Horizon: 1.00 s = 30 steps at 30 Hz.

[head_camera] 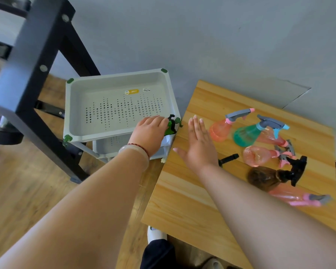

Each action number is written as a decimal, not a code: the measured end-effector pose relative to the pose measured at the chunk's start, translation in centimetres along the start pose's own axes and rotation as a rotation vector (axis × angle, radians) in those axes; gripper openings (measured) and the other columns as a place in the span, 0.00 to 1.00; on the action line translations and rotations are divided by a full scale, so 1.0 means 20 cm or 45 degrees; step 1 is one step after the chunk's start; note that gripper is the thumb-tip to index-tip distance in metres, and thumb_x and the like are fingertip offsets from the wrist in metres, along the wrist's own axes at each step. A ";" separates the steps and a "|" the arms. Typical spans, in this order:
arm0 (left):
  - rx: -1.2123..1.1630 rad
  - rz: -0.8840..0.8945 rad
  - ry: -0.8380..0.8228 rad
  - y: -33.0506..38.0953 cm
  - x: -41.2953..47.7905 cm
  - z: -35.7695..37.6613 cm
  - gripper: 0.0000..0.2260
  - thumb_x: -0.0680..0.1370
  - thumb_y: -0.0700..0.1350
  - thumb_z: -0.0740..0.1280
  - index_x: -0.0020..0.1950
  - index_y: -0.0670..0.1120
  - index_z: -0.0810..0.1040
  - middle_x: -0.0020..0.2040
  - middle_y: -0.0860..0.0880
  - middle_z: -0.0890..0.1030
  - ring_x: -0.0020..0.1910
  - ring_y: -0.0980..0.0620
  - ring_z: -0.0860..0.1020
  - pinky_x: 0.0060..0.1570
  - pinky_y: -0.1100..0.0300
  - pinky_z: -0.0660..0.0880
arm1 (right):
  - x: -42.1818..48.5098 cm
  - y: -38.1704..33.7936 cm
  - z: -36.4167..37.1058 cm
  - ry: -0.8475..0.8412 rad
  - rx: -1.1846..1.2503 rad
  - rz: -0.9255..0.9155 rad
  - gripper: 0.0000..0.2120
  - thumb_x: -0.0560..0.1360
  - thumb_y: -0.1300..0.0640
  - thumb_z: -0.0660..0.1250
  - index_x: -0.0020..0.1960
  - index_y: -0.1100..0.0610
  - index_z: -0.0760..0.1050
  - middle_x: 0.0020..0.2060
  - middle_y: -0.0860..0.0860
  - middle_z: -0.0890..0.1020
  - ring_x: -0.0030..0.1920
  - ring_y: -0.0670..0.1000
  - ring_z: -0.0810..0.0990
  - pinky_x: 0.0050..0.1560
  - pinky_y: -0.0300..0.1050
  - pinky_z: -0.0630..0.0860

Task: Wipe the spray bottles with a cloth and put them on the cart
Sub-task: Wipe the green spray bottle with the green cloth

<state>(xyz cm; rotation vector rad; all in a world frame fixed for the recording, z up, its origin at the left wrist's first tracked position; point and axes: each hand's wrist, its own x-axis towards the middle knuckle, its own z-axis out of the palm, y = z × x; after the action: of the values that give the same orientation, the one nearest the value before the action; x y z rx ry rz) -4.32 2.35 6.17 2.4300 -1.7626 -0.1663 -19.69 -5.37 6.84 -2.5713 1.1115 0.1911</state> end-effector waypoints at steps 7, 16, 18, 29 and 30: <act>0.010 0.115 0.125 0.23 -0.12 -0.10 0.22 0.67 0.33 0.78 0.60 0.37 0.80 0.58 0.41 0.83 0.59 0.40 0.81 0.61 0.46 0.75 | -0.25 0.14 -0.08 0.057 -0.020 -0.019 0.44 0.80 0.38 0.58 0.79 0.58 0.34 0.79 0.52 0.36 0.78 0.51 0.34 0.76 0.45 0.36; -0.027 0.159 -0.009 0.61 -0.35 -0.07 0.19 0.78 0.34 0.66 0.69 0.38 0.74 0.67 0.41 0.77 0.70 0.40 0.73 0.71 0.47 0.65 | -0.62 0.40 -0.10 0.048 -0.005 0.024 0.44 0.80 0.39 0.59 0.79 0.58 0.35 0.79 0.52 0.35 0.79 0.51 0.35 0.76 0.45 0.38; -0.023 0.187 -0.041 0.71 -0.40 -0.05 0.20 0.81 0.35 0.61 0.73 0.40 0.69 0.73 0.43 0.72 0.74 0.43 0.67 0.75 0.50 0.58 | -0.71 0.46 -0.09 0.037 0.004 0.043 0.44 0.80 0.39 0.59 0.79 0.57 0.35 0.79 0.51 0.35 0.79 0.51 0.35 0.76 0.45 0.37; -0.011 0.224 -0.121 1.09 -0.60 0.15 0.23 0.83 0.37 0.55 0.79 0.42 0.58 0.79 0.45 0.62 0.79 0.47 0.57 0.77 0.55 0.47 | -1.05 0.76 0.09 0.026 0.016 0.120 0.44 0.80 0.38 0.58 0.79 0.57 0.34 0.79 0.51 0.35 0.79 0.51 0.35 0.76 0.45 0.36; -0.016 0.224 -0.125 1.11 -0.61 0.17 0.23 0.83 0.37 0.56 0.79 0.41 0.58 0.79 0.45 0.62 0.79 0.47 0.57 0.77 0.55 0.47 | -1.07 0.78 0.11 0.019 0.026 0.119 0.44 0.80 0.38 0.58 0.79 0.57 0.34 0.79 0.51 0.35 0.79 0.51 0.35 0.77 0.45 0.37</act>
<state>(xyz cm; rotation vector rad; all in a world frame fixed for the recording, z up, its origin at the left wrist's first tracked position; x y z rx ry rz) -29.40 7.05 6.72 2.2793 -1.9993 -0.2812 -45.70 0.06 6.31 -2.5091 1.2333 0.1824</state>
